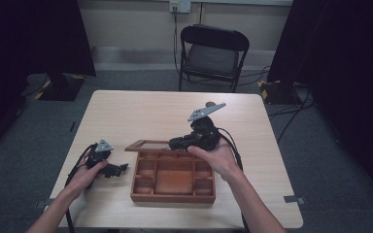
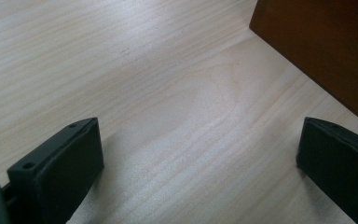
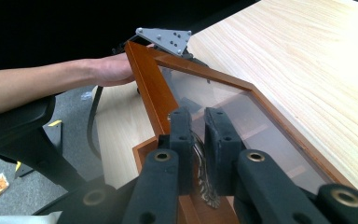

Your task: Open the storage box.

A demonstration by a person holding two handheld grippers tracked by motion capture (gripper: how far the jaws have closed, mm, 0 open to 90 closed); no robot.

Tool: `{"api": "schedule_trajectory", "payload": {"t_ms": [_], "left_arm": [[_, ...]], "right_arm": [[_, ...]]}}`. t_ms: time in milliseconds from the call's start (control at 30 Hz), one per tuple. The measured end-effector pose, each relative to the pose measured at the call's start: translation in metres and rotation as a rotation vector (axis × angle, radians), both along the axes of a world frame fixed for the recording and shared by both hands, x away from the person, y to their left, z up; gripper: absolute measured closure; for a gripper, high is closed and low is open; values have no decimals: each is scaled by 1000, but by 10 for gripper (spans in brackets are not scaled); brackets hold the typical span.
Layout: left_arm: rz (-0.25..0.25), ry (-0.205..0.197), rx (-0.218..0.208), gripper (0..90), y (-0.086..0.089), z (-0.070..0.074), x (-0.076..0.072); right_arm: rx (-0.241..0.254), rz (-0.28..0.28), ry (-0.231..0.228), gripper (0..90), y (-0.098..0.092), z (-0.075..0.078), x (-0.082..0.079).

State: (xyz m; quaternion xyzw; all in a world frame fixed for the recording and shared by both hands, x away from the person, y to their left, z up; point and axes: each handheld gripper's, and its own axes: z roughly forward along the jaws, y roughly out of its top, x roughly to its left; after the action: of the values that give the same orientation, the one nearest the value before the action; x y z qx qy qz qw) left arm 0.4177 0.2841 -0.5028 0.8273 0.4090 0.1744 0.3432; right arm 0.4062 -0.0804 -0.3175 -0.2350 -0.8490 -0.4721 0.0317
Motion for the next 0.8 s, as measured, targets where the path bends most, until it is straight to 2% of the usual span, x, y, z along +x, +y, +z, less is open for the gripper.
{"api": "schedule_trajectory", "payload": {"t_ms": [100,800], "left_arm": [[-1,0,3,0,0,0,0],[0,0,0,0,0,0,0]], "right_arm": [[-12,-2,-4,824,1,3,1],[-2,-12,0,827,0,9,10]]}}
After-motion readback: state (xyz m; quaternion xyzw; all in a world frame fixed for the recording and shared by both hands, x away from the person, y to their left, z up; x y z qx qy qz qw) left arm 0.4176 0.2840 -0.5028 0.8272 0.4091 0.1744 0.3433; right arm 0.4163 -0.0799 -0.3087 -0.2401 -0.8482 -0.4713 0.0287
